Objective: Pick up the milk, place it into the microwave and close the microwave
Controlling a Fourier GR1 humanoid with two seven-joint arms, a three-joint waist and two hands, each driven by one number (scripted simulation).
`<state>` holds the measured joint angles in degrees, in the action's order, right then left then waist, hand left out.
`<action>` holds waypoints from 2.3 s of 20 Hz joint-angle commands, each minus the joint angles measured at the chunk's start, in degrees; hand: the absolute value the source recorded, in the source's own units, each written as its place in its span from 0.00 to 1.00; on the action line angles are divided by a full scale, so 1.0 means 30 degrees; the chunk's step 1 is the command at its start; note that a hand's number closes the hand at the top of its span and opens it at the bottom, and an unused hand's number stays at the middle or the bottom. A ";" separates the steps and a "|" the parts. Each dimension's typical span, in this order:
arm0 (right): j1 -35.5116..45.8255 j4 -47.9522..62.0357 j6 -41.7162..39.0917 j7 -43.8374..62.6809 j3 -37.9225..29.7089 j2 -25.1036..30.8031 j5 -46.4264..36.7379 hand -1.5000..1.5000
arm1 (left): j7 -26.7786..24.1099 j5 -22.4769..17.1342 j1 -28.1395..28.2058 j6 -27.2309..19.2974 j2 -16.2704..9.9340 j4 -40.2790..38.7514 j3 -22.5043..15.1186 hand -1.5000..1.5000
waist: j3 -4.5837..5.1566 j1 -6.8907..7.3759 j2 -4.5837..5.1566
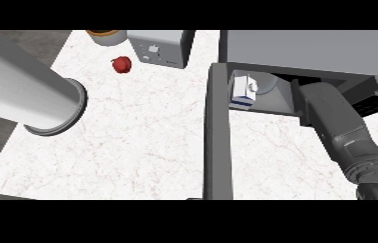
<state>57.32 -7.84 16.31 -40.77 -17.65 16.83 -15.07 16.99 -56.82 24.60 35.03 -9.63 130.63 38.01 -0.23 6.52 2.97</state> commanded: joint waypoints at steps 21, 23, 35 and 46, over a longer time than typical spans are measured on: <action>0.0795 0.0796 0.2164 0.0477 -0.0507 0.1617 0.0515 1.00 | 0.0143 0.0501 -0.1855 0.0309 -0.1279 -0.1572 -0.0265 0.00 | -0.0045 0.1299 0.0765; 0.0714 0.0895 0.2048 0.0291 -0.0465 0.1830 0.0527 1.00 | 0.0134 0.0790 -0.2080 0.0121 -0.1268 -0.1431 -0.0279 0.00 | -0.0075 0.1173 0.0795; 0.1087 0.1150 0.1949 0.0405 -0.0518 0.2408 0.0768 1.00 | 0.0109 0.1603 -0.2606 0.0329 -0.1692 -0.1810 -0.0116 0.00 | -0.0097 0.1674 0.0991; 0.2971 0.1423 0.0442 0.2154 0.0608 0.0784 -0.0064 0.00 | 0.0111 0.2387 -0.3668 0.0423 -0.1917 -0.2425 -0.0655 0.00 | 0.0013 0.2124 0.0720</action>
<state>61.42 -4.47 16.94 -38.83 -18.62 20.43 -12.33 17.33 -50.17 14.60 36.33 -14.89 124.30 36.15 -1.62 11.42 5.49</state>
